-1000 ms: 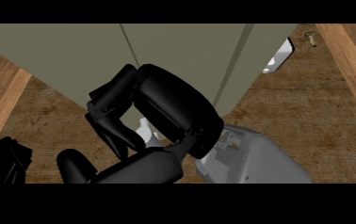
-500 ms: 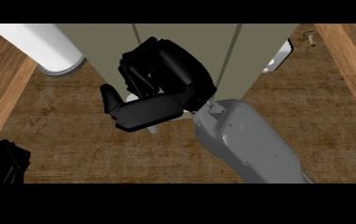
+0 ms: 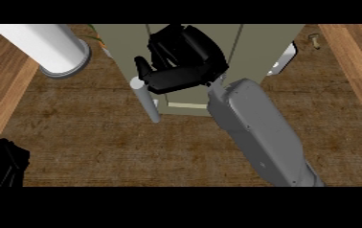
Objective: Pick up the wine, place it into the cabinet and close the cabinet
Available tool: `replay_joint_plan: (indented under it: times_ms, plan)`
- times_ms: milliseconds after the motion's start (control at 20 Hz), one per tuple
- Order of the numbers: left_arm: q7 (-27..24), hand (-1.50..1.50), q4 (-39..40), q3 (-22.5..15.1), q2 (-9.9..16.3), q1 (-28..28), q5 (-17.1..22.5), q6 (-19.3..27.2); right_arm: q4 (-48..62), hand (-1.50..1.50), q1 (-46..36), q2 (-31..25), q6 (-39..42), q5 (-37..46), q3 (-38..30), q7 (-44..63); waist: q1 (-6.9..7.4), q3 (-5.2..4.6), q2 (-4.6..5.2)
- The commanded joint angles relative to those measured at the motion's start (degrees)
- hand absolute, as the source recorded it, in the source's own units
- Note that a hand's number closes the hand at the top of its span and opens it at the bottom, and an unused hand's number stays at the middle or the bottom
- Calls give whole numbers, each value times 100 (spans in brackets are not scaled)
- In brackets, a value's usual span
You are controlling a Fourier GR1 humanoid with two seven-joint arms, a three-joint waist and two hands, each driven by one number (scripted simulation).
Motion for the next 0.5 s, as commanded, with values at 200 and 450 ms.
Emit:
replay_joint_plan:
  times_ms: [200,450]
  plan:
    - [56,150,160,-40,-129,-186,-178,30,1230,150,-322,-309,398,286,-577,-637,10,19,109]
    - [-12,150,246,-16,-149,-222,-97,-89,1546,150,-447,-542,837,133,-715,-618,40,15,121]
